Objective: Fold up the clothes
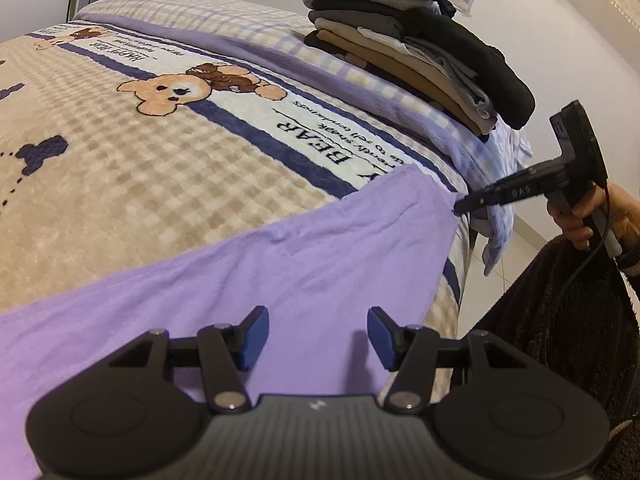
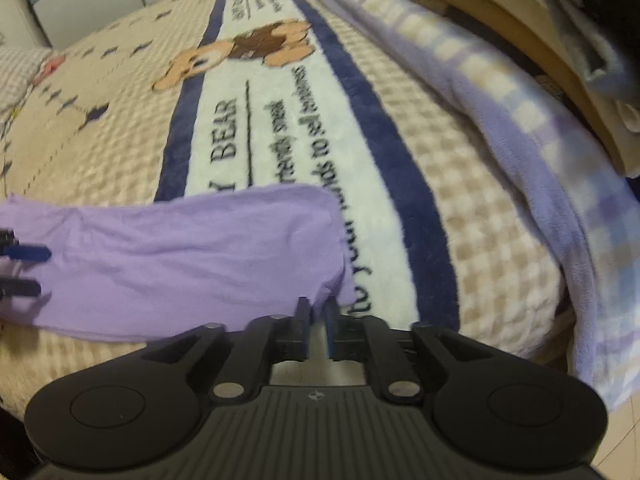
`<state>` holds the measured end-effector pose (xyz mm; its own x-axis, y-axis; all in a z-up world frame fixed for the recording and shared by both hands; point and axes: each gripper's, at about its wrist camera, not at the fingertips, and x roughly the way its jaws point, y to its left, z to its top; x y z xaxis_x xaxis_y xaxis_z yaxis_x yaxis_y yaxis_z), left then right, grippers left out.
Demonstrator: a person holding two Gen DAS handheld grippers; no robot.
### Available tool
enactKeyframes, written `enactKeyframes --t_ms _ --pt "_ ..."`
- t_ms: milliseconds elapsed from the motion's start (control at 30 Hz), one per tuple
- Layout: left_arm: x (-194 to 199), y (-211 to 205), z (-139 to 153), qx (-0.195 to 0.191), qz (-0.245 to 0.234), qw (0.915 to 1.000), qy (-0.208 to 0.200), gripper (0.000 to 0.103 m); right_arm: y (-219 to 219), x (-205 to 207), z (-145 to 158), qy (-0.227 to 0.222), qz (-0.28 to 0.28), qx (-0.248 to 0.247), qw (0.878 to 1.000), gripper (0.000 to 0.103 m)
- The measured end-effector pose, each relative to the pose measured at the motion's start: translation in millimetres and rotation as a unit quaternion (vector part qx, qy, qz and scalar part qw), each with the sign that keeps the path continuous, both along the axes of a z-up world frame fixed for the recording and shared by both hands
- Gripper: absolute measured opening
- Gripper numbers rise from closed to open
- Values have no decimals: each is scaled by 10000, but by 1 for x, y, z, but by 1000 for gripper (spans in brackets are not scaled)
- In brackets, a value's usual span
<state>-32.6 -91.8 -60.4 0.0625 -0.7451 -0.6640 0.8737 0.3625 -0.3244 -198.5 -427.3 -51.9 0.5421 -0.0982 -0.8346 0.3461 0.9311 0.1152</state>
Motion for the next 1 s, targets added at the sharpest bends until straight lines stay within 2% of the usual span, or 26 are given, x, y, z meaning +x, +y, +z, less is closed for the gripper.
enactKeyframes --t_ms 33,67,500,533,600,700,833,1000 --pt "0 0 0 -6 3 10000 2 56 -1 3 0 -54 0 -4 10000 28" --pt "0 0 0 -13 11 10000 7 56 -2 6 -1 -104 11 -6 9999 29" --pt "0 2 -1 -53 89 9999 -33 56 -11 50 -13 -767 164 -73 9969 30" --pt "0 3 0 -76 116 9999 -73 56 -9 51 -16 -825 188 -113 9963 29" --pt "4 6 1 -101 236 9996 -140 56 -1 52 -17 -894 352 -276 9950 7" --pt "15 13 1 -151 524 9984 -125 56 4 51 -11 -1107 331 -569 9917 6" --pt "28 18 -2 -185 853 9961 -114 56 -4 52 -14 -1029 155 -643 9925 5" --pt "33 21 -2 -271 994 9946 -111 57 -3 52 -10 -1164 146 -770 9901 4"
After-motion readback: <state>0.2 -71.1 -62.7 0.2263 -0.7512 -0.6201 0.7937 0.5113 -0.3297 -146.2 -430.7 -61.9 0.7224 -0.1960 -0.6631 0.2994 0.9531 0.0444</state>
